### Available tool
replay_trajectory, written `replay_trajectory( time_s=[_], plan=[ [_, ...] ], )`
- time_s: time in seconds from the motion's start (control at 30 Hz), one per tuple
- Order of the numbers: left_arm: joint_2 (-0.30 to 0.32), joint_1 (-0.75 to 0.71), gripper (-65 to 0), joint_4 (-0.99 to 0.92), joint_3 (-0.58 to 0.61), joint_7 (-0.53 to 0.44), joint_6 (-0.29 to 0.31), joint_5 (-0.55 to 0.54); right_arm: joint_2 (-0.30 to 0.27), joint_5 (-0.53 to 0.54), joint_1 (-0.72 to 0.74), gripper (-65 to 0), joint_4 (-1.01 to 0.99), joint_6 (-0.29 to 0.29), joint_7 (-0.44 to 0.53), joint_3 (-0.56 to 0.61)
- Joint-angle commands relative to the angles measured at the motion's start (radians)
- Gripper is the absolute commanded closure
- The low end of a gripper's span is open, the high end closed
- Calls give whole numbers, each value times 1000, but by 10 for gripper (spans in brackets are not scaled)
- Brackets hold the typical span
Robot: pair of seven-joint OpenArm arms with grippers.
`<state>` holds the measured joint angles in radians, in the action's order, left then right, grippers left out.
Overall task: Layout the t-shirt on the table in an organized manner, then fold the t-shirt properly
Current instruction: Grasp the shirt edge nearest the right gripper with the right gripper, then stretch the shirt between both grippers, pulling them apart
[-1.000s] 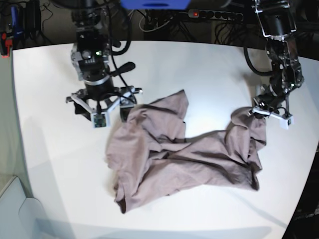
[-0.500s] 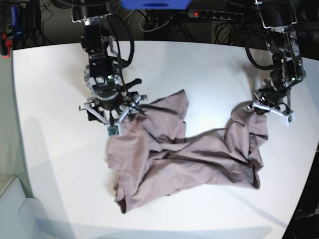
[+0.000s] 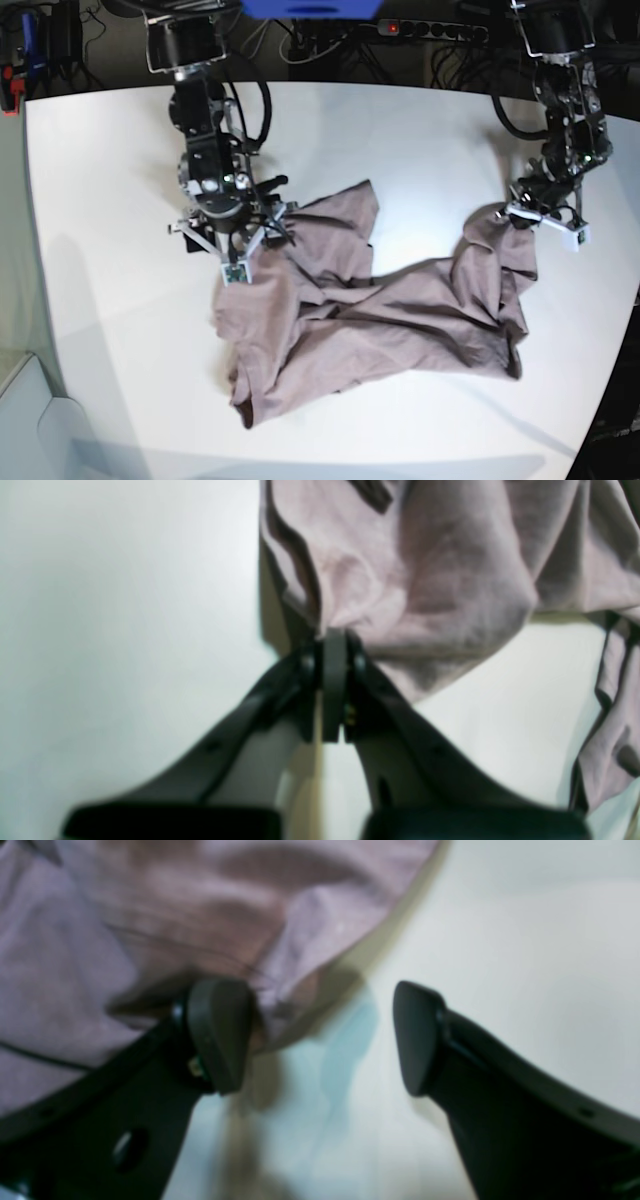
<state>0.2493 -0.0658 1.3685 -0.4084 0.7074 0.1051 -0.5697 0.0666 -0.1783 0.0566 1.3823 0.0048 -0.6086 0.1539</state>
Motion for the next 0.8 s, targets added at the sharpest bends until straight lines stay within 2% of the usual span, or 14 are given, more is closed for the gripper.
replay_trajectory(
  time_s=[0.0, 0.07, 0.2, 0.23, 0.4, 0.6, 0.77],
  plan=[
    [12, 16, -2, 16, -4, -13, 2, -6, 3, -3, 15, -410, -2, 1, -6, 3],
    [12, 16, -2, 16, -4, -15, 2, -6, 3, -3, 15, -331, -22, 2, -4, 0],
    [12, 16, -2, 16, -4, -16, 2, -5, 3, -3, 9, -36, -22, 1, 37, 0],
    [14, 16, -2, 18, -4, -16, 3, -6, 3, -3, 9, 0, -22, -1, 40, 0],
    [12, 16, -2, 35, -74, -12, 6, -8, -4, -7, -10, 0, 35, -1, 37, 0],
    [28, 14, -2, 88, -142, -9, 6, -8, -37, -10, -79, 0, 299, -1, 37, 2],
    [45, 21, -2, 210, -189, 88, 8, -9, -70, -11, -111, 0, 512, -1, 36, 2]
  ],
)
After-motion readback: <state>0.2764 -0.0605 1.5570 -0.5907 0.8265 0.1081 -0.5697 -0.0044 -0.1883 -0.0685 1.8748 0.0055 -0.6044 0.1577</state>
